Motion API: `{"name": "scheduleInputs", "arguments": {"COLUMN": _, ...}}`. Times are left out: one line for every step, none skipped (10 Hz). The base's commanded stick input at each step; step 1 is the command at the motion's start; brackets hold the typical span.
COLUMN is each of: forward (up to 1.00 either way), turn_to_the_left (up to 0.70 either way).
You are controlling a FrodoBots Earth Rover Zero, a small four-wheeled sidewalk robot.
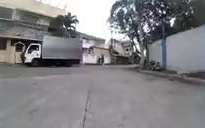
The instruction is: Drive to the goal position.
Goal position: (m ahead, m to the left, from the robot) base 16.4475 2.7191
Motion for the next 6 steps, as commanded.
{"name": "scheduleInputs", "arguments": {"forward": 1.00, "turn_to_the_left": 0.00}}
{"name": "scheduleInputs", "arguments": {"forward": 1.00, "turn_to_the_left": 0.00}}
{"name": "scheduleInputs", "arguments": {"forward": 1.00, "turn_to_the_left": 0.00}}
{"name": "scheduleInputs", "arguments": {"forward": 1.00, "turn_to_the_left": 0.00}}
{"name": "scheduleInputs", "arguments": {"forward": 1.00, "turn_to_the_left": 0.00}}
{"name": "scheduleInputs", "arguments": {"forward": 1.00, "turn_to_the_left": 0.00}}
